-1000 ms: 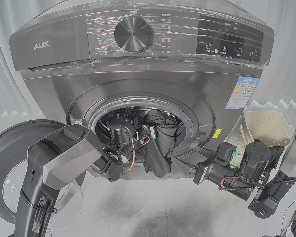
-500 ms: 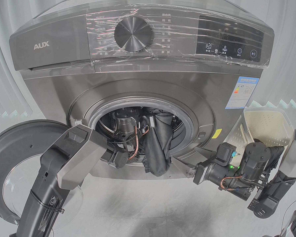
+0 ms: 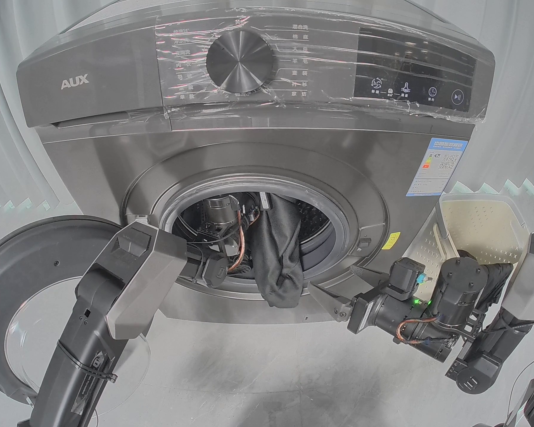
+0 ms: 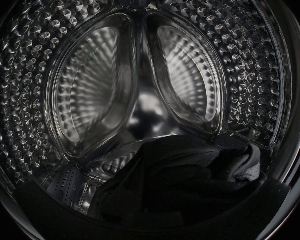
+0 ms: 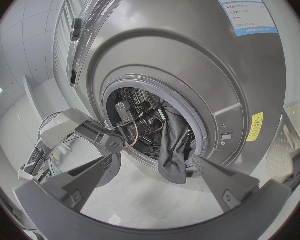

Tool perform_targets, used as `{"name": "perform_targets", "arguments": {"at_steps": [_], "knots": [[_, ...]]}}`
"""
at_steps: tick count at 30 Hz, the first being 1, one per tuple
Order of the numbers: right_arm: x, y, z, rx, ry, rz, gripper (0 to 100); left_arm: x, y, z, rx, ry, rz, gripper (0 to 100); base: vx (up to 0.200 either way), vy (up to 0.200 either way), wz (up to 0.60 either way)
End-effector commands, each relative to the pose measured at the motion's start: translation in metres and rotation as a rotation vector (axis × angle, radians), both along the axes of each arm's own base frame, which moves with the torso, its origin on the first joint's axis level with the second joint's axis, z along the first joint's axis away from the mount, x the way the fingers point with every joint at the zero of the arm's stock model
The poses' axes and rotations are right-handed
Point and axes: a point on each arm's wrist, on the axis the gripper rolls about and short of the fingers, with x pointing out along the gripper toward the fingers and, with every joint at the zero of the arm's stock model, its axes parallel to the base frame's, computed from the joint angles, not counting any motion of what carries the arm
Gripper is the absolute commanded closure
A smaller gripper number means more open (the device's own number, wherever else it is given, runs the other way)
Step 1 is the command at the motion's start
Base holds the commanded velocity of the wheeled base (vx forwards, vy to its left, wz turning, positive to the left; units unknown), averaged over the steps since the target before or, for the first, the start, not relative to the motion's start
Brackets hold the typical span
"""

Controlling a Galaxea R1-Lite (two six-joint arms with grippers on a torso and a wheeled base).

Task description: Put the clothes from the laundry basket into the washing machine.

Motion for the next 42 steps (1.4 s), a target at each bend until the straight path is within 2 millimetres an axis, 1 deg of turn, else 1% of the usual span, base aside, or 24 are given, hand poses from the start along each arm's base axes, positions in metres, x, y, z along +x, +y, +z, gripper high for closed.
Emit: {"name": "perform_targets", "arguments": {"at_steps": [1, 3, 5, 7, 8, 9, 10, 12, 14, 17, 20, 23, 26, 28, 34, 36, 38, 42], "knots": [[0.000, 0.000, 0.000, 0.000, 0.000, -0.001, 0, -0.001, -0.001, -0.002, 0.002, 0.005, -0.002, 0, 0.000, 0.000, 0.00], [0.000, 0.000, 0.000, 0.002, -0.002, -0.001, 0, -0.002, -0.001, -0.004, 0.003, 0.014, -0.004, 0, 0.000, 0.000, 0.00], [0.000, 0.000, 0.000, 0.002, -0.002, -0.001, 0, -0.010, -0.001, -0.012, 0.026, 0.069, -0.011, 0, 0.000, 0.000, 0.00], [0.000, 0.000, 0.000, 0.000, 0.000, -0.001, 0, -0.024, 0.003, -0.005, 0.060, 0.123, -0.019, 0, 0.000, 0.000, 0.00], [0.001, -0.001, 0.000, 0.001, -0.001, -0.003, 0, -0.030, 0.001, -0.005, 0.073, 0.149, -0.035, 0, 0.000, 0.000, 0.00], [0.001, -0.001, 0.000, 0.001, -0.001, -0.003, 0, -0.030, 0.001, -0.005, 0.073, 0.149, -0.035, 0, 0.000, 0.000, 0.00], [0.001, 0.000, 0.000, 0.002, -0.002, -0.003, 0, -0.037, -0.002, -0.007, 0.098, 0.193, -0.054, 0, 0.000, 0.000, 0.00], [0.001, 0.000, 0.000, 0.002, -0.002, -0.003, 0, -0.040, -0.002, -0.007, 0.110, 0.208, -0.068, 0, 0.000, 0.000, 0.00], [0.000, 0.000, 0.000, 0.000, 0.000, -0.001, 0, -0.043, -0.001, -0.004, 0.118, 0.215, -0.089, 0, 0.000, 0.000, 0.00], [0.000, 0.000, 0.000, 0.001, -0.001, -0.001, 0, -0.055, -0.002, -0.008, 0.162, 0.262, -0.141, 0, 0.000, 0.000, 0.00], [0.001, -0.001, 0.000, 0.001, -0.001, -0.003, 0, -0.071, 0.001, -0.016, 0.211, 0.333, -0.196, 0, 0.000, 0.000, 0.00], [0.000, 0.000, 0.000, 0.000, 0.000, -0.001, 0, -0.079, -0.004, -0.024, 0.230, 0.356, -0.244, 0, 0.000, 0.000, 0.00], [0.000, 0.000, 0.000, 0.000, 0.000, 0.001, 0, -0.080, -0.006, -0.028, 0.239, 0.362, -0.249, 0, 0.000, 0.000, 0.00], [0.000, 0.000, 0.000, 0.000, 0.000, 0.001, 0, -0.083, -0.011, -0.038, 0.253, 0.381, -0.260, 0, 0.000, 0.000, 0.00], [0.000, 0.000, 0.000, 0.000, 0.000, 0.001, 0, -0.081, -0.011, -0.049, 0.291, 0.389, -0.260, 0, 0.000, 0.000, 0.00], [0.000, 0.000, 0.000, 0.000, 0.000, 0.001, 0, -0.080, -0.010, -0.059, 0.305, 0.399, -0.256, 0, 0.000, 0.000, 0.00], [0.000, 0.001, 0.000, 0.000, 0.000, 0.002, 0, -0.080, -0.010, -0.062, 0.308, 0.402, -0.256, 0, 0.000, 0.000, 0.00], [0.000, 0.000, -0.001, -0.001, 0.001, 0.001, 0, -0.079, -0.010, -0.062, 0.318, 0.396, -0.256, 0, 0.000, 0.000, 0.00]]}}
